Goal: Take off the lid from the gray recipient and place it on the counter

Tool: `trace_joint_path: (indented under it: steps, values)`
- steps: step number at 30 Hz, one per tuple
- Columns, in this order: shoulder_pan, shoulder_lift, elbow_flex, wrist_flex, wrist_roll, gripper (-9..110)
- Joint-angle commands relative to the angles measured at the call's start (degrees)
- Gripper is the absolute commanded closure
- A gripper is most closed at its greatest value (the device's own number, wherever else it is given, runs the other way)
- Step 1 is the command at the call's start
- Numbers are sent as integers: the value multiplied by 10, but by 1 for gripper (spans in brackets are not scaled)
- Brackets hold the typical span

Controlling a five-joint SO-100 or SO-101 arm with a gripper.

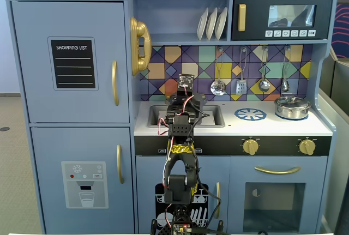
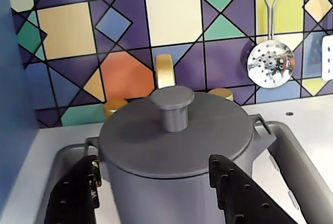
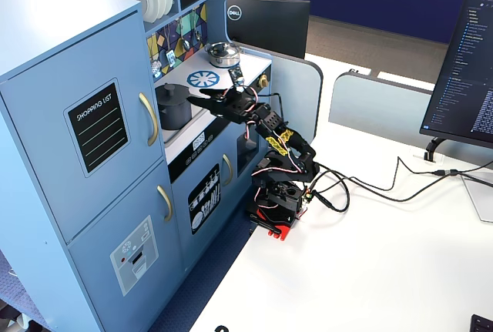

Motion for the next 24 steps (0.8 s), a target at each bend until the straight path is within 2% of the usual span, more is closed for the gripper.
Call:
trace_joint_path:
  steps: [1, 10, 24]
  values:
    - [11, -26, -35, -47, -15, 82]
    - [15, -117, -44, -144, -37, 80]
    - [11, -235, -105, -185, -69, 80]
